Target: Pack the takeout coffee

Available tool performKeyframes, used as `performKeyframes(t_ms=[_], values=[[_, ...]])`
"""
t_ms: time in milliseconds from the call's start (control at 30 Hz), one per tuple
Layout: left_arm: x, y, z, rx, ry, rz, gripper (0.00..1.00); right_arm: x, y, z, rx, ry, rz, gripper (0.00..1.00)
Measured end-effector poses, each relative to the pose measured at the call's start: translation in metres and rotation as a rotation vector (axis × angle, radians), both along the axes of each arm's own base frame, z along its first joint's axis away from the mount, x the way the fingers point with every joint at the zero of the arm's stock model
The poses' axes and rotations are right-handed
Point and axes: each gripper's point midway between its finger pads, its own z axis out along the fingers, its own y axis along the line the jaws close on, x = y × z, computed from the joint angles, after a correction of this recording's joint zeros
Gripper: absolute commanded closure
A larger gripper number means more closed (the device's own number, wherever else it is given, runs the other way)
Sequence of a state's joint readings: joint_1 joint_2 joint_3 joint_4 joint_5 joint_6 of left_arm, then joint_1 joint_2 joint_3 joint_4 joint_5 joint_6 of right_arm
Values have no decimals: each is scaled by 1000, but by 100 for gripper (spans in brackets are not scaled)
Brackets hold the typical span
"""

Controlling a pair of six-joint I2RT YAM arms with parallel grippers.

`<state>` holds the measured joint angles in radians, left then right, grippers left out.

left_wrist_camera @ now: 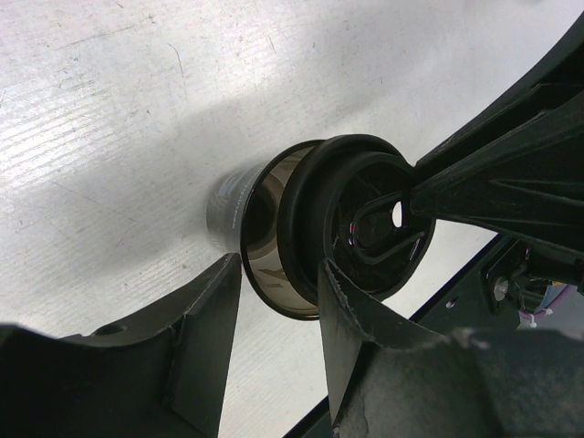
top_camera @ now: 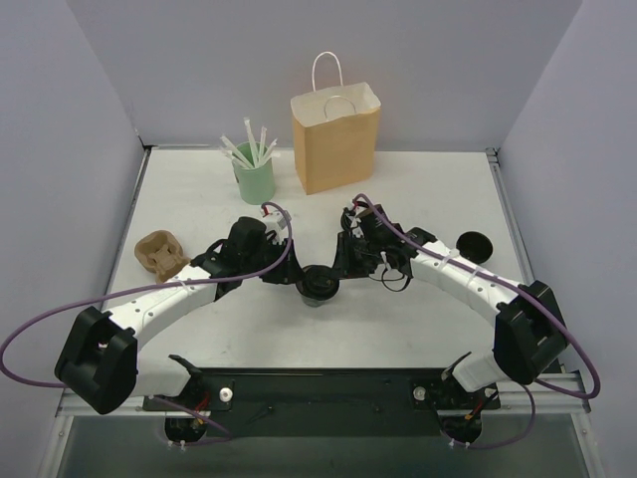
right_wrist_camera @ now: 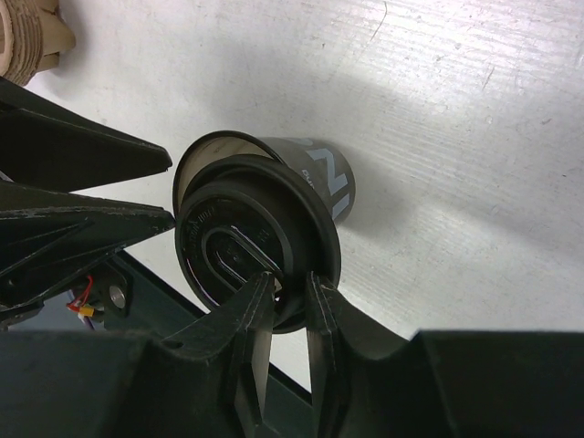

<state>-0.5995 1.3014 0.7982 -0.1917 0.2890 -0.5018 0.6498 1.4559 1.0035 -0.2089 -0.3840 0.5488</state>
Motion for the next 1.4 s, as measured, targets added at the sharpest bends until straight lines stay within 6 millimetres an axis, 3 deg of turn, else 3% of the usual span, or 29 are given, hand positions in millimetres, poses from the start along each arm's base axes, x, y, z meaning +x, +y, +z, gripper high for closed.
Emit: performKeyframes(t_ms=[300,600,900,1000,1133,1400], values=[[-1,1,4,-8,-1,7,50,0,2,4,-16,-12,-4,95],[3,-1,24,-33,-14,28,49,1,1,7,-26,-9,-17,98],[12,18,34,-10,-41,117,40,10,9,28,-53,-100,-3,98],[15,25,39,-15,-50,147,26,11,7,31,-95,-134,4,99],[18,34,41,-16,-47,179,20,13,10,37,-140,-179,24,99],[14,43,37,-2,-28,191,15,13,10,25,-240,-207,58,99]])
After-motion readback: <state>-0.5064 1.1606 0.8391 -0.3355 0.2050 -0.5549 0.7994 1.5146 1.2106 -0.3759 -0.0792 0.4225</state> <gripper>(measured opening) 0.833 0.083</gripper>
